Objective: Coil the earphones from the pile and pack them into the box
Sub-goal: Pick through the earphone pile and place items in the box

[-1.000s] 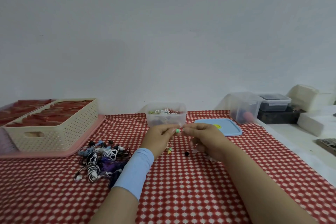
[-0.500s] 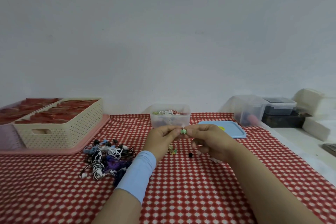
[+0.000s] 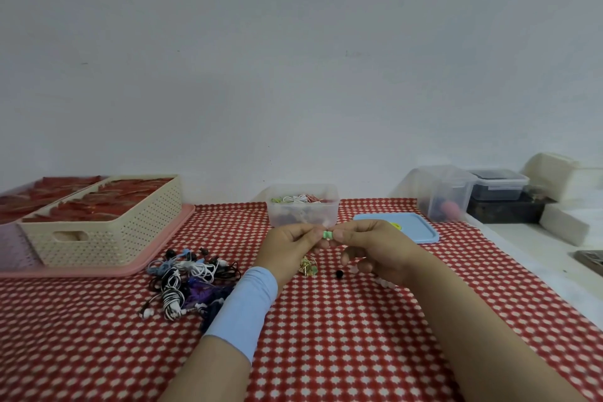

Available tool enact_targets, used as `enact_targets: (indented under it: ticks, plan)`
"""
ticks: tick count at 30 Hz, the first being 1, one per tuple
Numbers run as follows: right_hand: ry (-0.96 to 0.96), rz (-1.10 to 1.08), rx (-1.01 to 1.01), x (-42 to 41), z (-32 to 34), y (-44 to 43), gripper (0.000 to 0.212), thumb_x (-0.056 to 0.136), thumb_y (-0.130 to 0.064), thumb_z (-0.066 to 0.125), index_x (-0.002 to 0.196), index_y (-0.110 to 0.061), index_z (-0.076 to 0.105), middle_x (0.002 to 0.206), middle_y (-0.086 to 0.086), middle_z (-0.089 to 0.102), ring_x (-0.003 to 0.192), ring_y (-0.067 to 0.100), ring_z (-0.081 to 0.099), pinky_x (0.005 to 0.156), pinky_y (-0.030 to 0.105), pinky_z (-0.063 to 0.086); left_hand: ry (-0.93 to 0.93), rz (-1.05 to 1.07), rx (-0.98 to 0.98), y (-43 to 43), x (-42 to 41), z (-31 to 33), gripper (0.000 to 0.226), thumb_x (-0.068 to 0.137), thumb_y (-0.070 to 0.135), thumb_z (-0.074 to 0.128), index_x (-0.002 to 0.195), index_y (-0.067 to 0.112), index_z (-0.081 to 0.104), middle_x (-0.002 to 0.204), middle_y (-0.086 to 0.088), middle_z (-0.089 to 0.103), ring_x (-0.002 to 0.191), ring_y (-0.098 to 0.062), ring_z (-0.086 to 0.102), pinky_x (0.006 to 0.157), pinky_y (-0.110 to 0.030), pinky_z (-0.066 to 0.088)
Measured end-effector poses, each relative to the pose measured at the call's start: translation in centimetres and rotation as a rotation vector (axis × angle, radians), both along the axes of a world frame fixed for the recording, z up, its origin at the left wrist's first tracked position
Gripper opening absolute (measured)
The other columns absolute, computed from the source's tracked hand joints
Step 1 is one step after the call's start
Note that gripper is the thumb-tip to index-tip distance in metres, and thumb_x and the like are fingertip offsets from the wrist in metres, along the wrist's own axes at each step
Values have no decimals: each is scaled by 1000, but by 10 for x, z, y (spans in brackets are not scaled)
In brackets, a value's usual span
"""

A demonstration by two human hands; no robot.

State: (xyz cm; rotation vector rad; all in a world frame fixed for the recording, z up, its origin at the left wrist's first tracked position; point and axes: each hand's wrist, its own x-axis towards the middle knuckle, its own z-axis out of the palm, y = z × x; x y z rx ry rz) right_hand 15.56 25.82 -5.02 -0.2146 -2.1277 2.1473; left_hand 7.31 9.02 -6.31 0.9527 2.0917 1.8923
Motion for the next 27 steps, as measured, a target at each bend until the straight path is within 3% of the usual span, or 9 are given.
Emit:
enact_targets:
  ticks: [5,10,13,18,22,27]
  plan:
    - [2,4,-7,0,2,-2,43,74,-24,76,108,3,73,99,16,74,61,15,62,43,20,34,12,-29,-26,-1,1,0,15,94,21,64,89,27,76,82,5,77,82,-7,70,92,-30,54]
    - [14,6,-30,3,4,-3,39,75,-22,75,107,0,74,94,11,75,64,14,62,40,18,34,-28,-35,4,0,2,1,15,95,21,63,91,19,77,80,7,76,76,4,67,86,-22,52]
    - [11,14,-35,4,4,-5,36,75,-22,74,105,-3,76,96,11,75,64,13,63,41,17,33,-66,-51,30,0,2,0,14,94,21,63,93,17,77,80,6,76,76,1,67,83,-22,52]
    - [21,10,-47,4,4,-5,21,76,-22,74,94,-11,80,93,11,75,65,14,63,42,19,34,-127,-80,55,2,0,-6,16,94,23,64,95,16,78,82,1,75,81,-9,67,91,-34,55]
    - [27,10,-45,5,6,-6,15,87,-16,70,97,-12,80,94,10,76,66,15,64,43,20,35,-162,-90,77,4,0,-5,17,95,22,63,94,15,77,81,2,75,78,-8,65,88,-32,55]
    - [34,15,-14,7,10,-5,23,80,-24,73,97,-10,80,102,14,76,67,17,66,45,23,38,-163,-75,74,3,0,-2,16,95,22,63,90,16,78,83,0,76,80,-11,66,90,-34,56]
